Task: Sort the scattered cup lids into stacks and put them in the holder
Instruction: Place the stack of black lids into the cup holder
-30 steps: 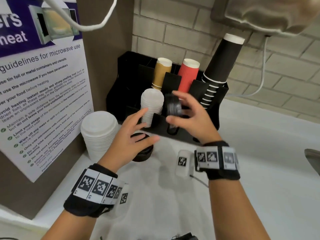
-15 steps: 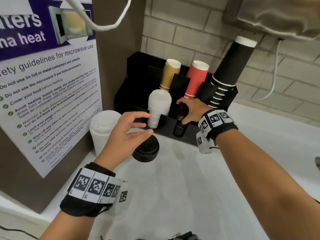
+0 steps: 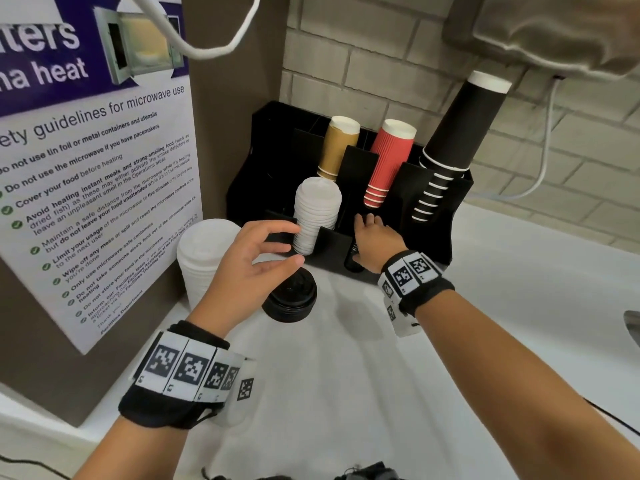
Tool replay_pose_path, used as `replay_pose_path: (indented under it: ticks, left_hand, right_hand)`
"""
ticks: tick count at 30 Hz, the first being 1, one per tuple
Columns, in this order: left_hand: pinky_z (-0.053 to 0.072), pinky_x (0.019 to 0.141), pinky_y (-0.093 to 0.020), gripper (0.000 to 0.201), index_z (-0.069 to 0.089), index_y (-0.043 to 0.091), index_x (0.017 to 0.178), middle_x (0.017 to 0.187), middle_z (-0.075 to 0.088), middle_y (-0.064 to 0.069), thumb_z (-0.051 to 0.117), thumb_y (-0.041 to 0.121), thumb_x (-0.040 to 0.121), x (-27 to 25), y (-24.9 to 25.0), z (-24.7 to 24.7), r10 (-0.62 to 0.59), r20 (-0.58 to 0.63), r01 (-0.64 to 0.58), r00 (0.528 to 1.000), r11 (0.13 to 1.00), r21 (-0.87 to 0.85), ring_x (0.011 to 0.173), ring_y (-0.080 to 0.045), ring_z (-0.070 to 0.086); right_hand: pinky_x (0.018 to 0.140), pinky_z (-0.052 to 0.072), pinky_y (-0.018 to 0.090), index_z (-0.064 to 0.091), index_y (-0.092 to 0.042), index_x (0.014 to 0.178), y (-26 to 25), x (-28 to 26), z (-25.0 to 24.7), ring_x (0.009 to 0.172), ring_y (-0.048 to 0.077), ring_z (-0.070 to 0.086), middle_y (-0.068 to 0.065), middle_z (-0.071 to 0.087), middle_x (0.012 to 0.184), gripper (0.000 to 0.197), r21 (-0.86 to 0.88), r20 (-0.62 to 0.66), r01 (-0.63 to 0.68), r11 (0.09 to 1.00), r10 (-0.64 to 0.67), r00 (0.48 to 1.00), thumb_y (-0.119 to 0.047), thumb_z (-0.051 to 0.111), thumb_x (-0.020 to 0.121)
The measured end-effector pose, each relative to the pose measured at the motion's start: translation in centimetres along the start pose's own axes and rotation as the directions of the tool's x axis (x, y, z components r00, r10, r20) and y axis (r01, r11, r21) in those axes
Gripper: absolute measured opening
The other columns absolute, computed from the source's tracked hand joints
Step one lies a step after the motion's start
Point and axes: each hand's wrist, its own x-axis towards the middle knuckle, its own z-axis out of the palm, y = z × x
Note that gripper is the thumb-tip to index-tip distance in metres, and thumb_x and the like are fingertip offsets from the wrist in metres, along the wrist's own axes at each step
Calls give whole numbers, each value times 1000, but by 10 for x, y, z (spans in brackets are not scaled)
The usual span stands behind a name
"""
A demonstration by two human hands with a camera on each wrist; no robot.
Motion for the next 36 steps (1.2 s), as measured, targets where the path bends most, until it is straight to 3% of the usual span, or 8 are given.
replay_pose_path:
  ticks: [5,8,11,15,19,24,31,36]
  left_hand:
    - [47,74,-7,36,60,38,109,125,53,9,70,14,85,0,0,-2,5,-4,-5,1000,1000,10,106,-3,62]
    - [45,75,-6,35,60,37,109,125,53,6,69,13,86,0,1,-2,12,-9,-12,1000,1000,14,105,-4,62]
    - [43,76,-3,34,60,38,107,124,54,6,69,13,86,0,4,-3,19,-19,-19,1000,1000,16,103,-2,62]
    - [41,77,-1,33,60,35,106,121,57,5,68,10,87,1,5,-7,23,-35,-23,999,1000,3,98,1,63]
    - [46,75,-8,34,61,34,104,112,61,5,66,5,87,3,7,-10,18,-25,-19,1000,999,-28,84,4,64]
    - [47,75,-9,33,62,34,103,108,61,6,66,5,88,1,8,-12,16,-16,-16,1000,999,-34,82,4,63]
    - [45,77,-8,32,62,32,105,108,62,7,65,5,88,-2,9,-14,5,-18,-5,1000,999,-36,82,5,62]
    - [46,76,-8,32,62,30,105,108,61,5,66,4,87,-1,8,-12,26,-13,-27,1000,999,-40,83,4,62]
  right_hand:
    - [120,17,41,1,7,150,-16,-6,11,148,37,9,27,4,158,62,18,44,-113,993,112,993,-7,35,100]
    - [120,16,40,-1,5,151,-15,-8,1,148,34,6,24,1,159,71,31,119,-117,993,112,986,-14,43,98]
    - [120,17,43,3,2,151,-12,-15,-17,148,31,7,19,5,159,87,133,95,-91,987,79,992,-26,60,91]
    - [110,32,46,34,-7,145,-29,-34,-28,137,33,30,15,32,147,62,320,-305,227,920,-127,944,-9,56,86]
    - [105,37,44,41,-24,142,-63,-49,-14,127,28,34,8,41,136,66,475,41,357,804,-425,904,-30,70,83]
    - [106,38,48,17,-37,150,-88,-45,9,135,33,25,11,28,144,104,479,195,262,838,-392,899,-49,81,69]
    - [95,45,40,23,-37,147,-89,-34,20,122,29,36,8,38,122,94,545,155,224,808,-359,920,-42,79,71]
    - [97,46,32,40,-31,139,-67,-39,8,119,22,48,5,51,124,81,767,-78,233,597,-274,959,-33,83,71]
